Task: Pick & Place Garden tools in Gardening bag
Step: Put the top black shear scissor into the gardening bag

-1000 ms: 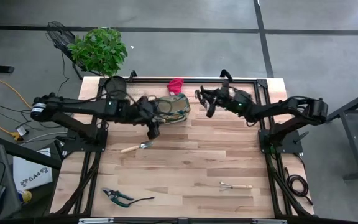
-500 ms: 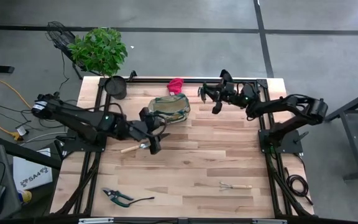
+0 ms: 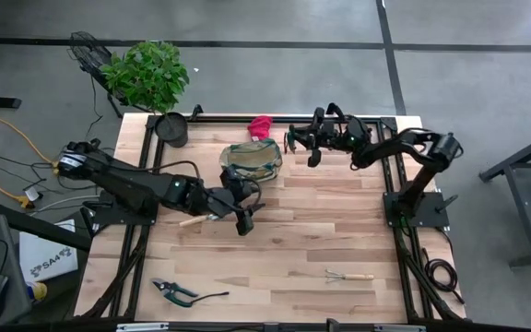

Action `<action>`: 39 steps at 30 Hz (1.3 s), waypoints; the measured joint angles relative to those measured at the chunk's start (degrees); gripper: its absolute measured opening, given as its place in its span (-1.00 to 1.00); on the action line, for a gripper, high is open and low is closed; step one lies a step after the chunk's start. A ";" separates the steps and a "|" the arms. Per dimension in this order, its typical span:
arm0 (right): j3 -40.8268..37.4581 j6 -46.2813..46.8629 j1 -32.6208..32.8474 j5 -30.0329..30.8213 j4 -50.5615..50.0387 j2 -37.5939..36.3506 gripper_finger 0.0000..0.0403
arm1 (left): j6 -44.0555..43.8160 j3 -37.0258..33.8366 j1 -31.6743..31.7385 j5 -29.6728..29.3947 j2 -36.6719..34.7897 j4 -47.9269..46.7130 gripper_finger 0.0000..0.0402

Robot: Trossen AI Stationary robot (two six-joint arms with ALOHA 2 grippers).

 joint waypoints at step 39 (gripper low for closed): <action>11.09 2.42 -2.46 -21.06 -2.17 5.45 -0.81 | 0.28 0.02 0.04 -11.14 6.18 18.01 0.03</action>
